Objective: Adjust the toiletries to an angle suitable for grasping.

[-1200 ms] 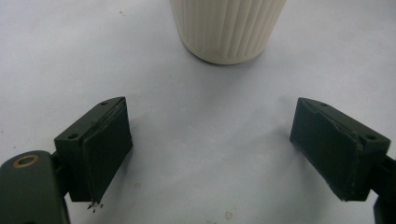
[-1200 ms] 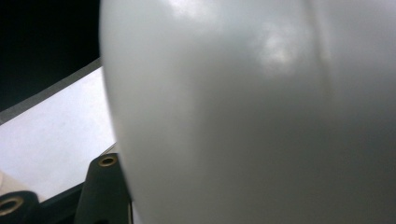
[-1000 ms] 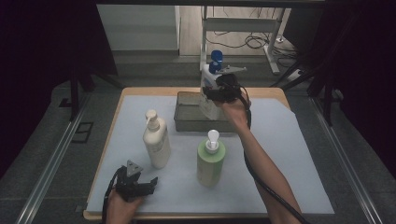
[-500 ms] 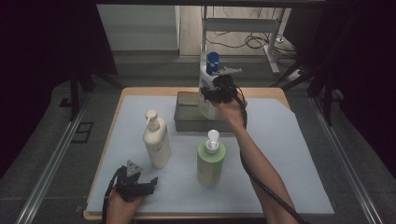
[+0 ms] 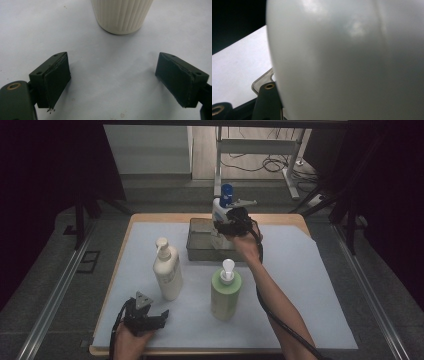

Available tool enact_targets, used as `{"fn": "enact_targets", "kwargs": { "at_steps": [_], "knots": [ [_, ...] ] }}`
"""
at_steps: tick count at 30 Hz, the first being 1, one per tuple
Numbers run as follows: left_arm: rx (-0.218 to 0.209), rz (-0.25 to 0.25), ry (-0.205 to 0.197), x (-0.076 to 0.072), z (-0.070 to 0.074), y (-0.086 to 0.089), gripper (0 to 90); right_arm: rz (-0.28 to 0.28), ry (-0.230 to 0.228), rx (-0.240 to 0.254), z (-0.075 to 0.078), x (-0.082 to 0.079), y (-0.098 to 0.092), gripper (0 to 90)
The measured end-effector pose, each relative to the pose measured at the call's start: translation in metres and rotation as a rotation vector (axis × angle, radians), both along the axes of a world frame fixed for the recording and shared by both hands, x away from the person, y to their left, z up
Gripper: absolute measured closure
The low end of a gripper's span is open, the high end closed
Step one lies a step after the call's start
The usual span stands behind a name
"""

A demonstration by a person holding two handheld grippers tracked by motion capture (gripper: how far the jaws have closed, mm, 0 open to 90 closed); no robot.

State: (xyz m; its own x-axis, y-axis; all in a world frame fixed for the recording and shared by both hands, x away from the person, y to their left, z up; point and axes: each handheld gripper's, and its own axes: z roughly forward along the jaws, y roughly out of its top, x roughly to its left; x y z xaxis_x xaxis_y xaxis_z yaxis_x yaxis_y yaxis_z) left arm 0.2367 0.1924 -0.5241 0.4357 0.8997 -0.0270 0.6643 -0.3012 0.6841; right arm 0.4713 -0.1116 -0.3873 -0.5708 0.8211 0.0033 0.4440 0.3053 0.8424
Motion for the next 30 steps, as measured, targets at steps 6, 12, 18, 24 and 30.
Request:
{"fn": "enact_targets", "kwargs": {
  "at_steps": [6,12,18,24,30],
  "knots": [
    [0.001,0.000,0.000,0.000,0.000,0.000,12.3,0.002,0.008,-0.006,-0.006,-0.002,-0.001,40.4],
    [0.000,0.000,-0.001,0.000,0.000,0.000,12.3,0.007,0.020,-0.014,-0.016,-0.003,0.000,40.4],
    [0.000,0.000,-0.001,0.000,0.000,0.000,12.3,0.007,0.040,-0.020,-0.026,-0.003,0.002,40.4],
    [0.000,0.000,-0.001,0.000,0.000,0.000,12.3,0.014,0.042,-0.036,-0.026,-0.003,0.004,40.1],
    [-0.001,0.000,-0.001,0.000,0.000,0.000,12.3,0.014,0.040,-0.047,-0.028,0.000,0.006,39.0]
  ]
}}
